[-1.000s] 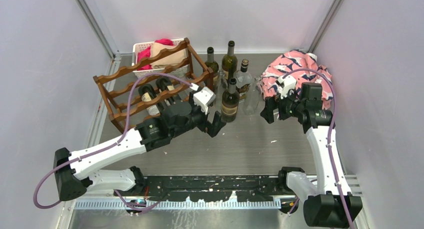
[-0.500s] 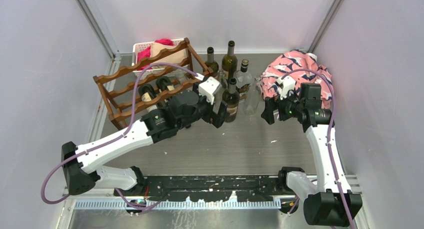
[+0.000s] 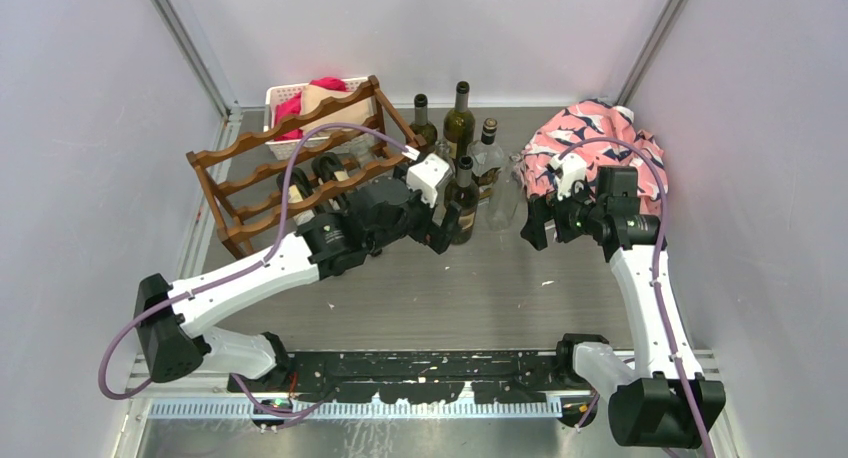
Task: Put the wine bottle on the wine rack
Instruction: Pick up the wine bottle from the center of the board.
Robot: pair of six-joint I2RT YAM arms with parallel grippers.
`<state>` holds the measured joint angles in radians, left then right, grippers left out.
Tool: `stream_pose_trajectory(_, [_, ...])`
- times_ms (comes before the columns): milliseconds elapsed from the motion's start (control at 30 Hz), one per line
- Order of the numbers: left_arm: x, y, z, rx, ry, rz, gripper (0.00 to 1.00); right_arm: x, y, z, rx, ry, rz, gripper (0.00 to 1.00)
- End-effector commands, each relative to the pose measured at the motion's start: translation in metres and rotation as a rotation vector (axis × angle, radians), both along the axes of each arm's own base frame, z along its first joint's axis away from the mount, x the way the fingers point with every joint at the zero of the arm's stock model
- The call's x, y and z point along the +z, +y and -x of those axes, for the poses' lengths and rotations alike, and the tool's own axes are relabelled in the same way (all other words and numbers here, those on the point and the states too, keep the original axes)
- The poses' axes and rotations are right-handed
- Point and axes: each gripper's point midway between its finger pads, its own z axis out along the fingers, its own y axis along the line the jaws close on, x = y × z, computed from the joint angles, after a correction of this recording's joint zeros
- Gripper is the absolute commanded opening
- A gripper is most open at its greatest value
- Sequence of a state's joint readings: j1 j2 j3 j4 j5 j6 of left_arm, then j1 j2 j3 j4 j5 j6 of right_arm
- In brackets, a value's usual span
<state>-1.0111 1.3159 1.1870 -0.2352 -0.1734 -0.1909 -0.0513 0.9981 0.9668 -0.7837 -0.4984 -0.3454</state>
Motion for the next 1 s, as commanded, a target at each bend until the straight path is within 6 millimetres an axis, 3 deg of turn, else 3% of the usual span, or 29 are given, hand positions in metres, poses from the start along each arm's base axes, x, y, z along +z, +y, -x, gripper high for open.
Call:
stream_pose_trajectory(0, [0.036,-0.010,-0.010,-0.011,-0.075,0.086,0.96,0.008,0.001,-0.006,0.015,-0.037,0.014,1.00])
stream_pose_trajectory(300, [0.032,-0.017,-0.018,-0.039,-0.100,0.152,0.96,0.005,0.002,-0.006,0.020,-0.027,0.014,1.00])
stream_pose_trajectory(600, [0.039,-0.027,-0.040,-0.086,-0.091,0.331,0.87,0.006,0.004,-0.005,0.026,-0.032,0.013,1.00])
stream_pose_trajectory(833, [0.027,-0.035,-0.074,0.002,-0.130,0.276,0.75,0.005,0.006,-0.005,0.035,-0.033,0.016,1.00])
stream_pose_trajectory(967, [0.021,-0.044,-0.081,-0.002,-0.151,0.251,0.71,0.006,0.006,-0.005,0.034,-0.036,0.019,1.00])
